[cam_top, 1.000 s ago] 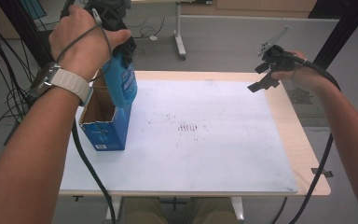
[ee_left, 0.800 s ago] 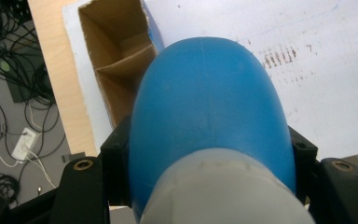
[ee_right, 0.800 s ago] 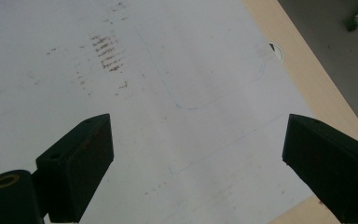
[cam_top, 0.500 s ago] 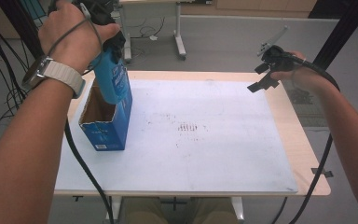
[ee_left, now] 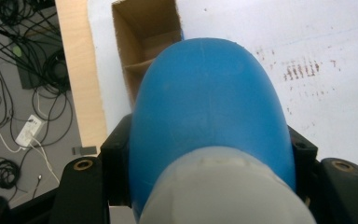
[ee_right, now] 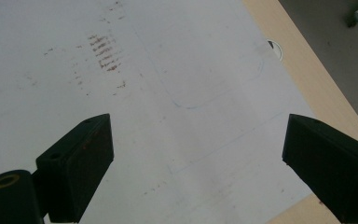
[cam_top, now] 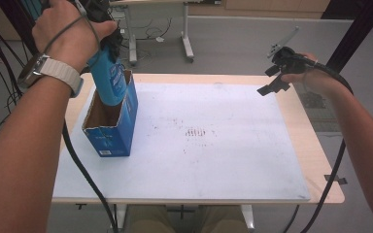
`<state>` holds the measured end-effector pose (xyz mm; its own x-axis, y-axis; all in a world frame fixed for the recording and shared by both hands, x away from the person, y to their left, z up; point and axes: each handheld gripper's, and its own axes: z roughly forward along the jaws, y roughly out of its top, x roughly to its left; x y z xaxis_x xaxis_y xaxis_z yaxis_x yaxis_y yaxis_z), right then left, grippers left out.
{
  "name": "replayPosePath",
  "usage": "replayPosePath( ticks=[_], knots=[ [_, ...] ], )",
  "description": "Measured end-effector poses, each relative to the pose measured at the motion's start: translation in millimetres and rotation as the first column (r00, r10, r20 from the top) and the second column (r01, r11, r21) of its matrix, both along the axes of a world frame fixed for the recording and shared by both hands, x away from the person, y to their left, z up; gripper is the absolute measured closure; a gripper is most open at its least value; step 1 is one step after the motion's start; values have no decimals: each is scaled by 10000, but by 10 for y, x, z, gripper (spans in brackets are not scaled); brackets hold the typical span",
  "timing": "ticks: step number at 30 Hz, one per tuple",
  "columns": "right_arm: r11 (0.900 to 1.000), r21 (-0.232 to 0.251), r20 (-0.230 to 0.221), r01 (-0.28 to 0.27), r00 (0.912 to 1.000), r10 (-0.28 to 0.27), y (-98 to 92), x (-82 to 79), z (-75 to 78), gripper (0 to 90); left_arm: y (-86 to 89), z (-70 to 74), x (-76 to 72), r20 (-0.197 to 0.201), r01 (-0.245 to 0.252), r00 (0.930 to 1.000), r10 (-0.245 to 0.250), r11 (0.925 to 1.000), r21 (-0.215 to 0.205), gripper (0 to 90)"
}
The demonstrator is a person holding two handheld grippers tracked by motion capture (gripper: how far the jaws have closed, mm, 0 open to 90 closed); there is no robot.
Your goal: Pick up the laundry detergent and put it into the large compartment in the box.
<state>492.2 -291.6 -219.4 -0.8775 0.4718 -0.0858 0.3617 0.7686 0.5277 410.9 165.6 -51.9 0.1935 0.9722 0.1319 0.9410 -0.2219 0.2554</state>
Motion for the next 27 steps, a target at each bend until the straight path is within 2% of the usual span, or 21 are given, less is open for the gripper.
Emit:
replayPosePath(
  ticks=[5,21,27],
  knots=[
    [10000,20,-11,60,10000,-60,-1,-1,-1,84,70,-18,34,81,-176,9998,176,9998,37,381],
    [9999,-43,-82,104,9999,-104,29,13,-16,84,216,-83,126,-5,-447,9990,447,9990,43,381],
    [9999,-59,-104,115,9999,-116,30,16,-24,84,285,-148,173,-10,-629,9980,629,9980,101,380]
  ],
)
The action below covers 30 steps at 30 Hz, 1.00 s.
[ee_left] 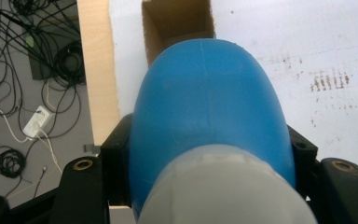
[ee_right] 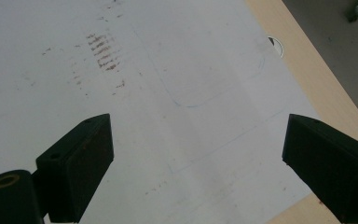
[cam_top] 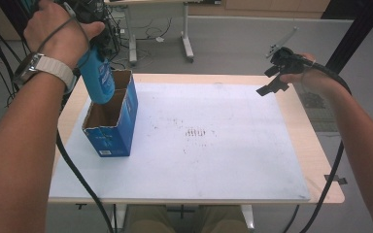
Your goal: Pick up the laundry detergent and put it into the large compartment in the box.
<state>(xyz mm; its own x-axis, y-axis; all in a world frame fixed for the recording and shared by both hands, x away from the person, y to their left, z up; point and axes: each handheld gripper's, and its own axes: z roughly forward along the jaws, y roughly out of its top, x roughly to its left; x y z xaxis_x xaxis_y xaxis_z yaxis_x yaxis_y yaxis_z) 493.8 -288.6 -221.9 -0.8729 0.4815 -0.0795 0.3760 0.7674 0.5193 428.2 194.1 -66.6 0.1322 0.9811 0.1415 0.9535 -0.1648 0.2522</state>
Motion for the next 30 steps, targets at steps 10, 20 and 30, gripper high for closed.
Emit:
replayPosePath(
  ticks=[10,20,30],
  knots=[
    [10000,5,-38,24,10000,-24,10,5,-17,84,89,-139,45,4,-118,9999,118,9999,-22,380],
    [10000,0,-125,80,9999,-80,-13,6,-60,84,108,-250,83,-5,-127,9999,127,9999,58,380],
    [9999,9,-138,146,9998,-146,-43,8,-54,84,134,-406,102,29,-156,9999,156,9999,28,380]
  ],
)
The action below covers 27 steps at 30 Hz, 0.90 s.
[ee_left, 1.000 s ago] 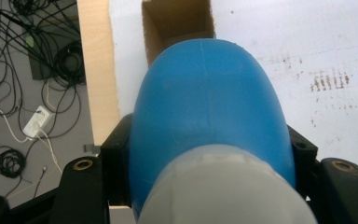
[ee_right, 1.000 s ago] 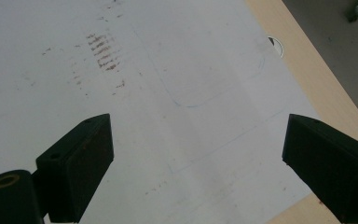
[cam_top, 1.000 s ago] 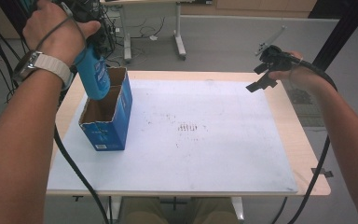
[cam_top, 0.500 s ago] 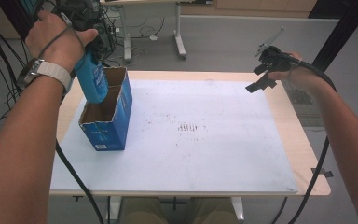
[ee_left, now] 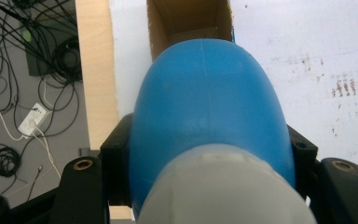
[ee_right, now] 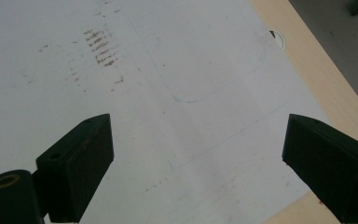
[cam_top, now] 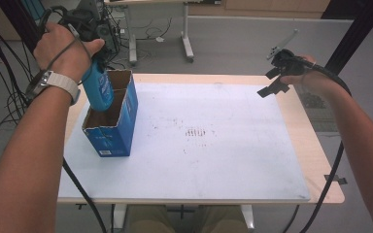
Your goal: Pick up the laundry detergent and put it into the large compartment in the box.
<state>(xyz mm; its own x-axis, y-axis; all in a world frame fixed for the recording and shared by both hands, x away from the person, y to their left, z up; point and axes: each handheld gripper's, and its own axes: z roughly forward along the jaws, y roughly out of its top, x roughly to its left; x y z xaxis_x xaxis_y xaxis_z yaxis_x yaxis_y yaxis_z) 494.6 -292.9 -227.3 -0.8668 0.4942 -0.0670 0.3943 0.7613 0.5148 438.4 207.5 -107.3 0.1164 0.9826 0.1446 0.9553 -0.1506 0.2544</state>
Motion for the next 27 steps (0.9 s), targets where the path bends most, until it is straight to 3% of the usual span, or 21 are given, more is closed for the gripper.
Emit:
replayPosePath(
  ticks=[27],
  knots=[
    [10000,-6,-81,29,10000,-29,-17,-7,-33,84,17,-239,50,-37,7,10000,-8,9999,-117,380]
  ],
)
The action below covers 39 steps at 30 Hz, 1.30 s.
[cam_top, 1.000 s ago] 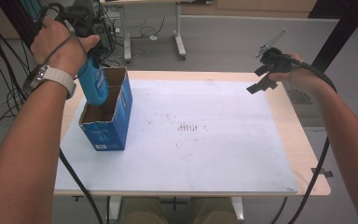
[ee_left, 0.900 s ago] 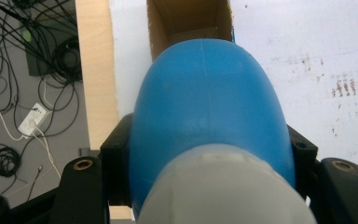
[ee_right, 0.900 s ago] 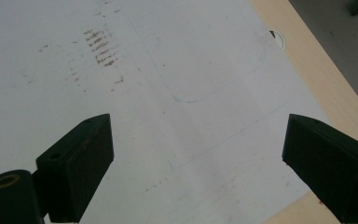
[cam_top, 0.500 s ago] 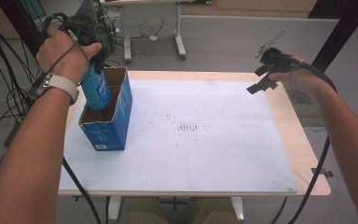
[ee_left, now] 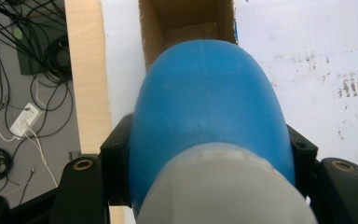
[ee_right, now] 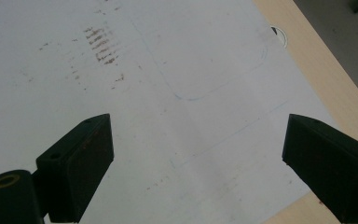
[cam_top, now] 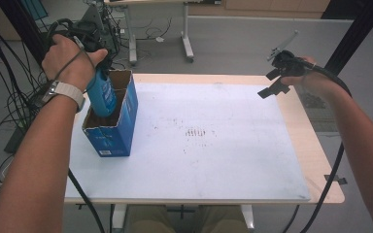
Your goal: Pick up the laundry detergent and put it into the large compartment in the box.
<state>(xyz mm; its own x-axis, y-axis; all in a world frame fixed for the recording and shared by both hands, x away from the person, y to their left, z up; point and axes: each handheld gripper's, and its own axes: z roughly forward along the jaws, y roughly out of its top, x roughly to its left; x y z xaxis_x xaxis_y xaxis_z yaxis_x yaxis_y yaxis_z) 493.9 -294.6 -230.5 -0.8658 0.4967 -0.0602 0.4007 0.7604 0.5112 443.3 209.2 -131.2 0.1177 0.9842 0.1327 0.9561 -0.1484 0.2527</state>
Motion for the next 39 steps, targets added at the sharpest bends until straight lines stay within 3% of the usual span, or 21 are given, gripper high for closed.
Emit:
replayPosePath(
  ticks=[39],
  knots=[
    [9999,119,-45,116,9999,-115,-39,-26,-41,84,-10,-347,44,-36,58,10000,-58,10000,81,380]
  ],
)
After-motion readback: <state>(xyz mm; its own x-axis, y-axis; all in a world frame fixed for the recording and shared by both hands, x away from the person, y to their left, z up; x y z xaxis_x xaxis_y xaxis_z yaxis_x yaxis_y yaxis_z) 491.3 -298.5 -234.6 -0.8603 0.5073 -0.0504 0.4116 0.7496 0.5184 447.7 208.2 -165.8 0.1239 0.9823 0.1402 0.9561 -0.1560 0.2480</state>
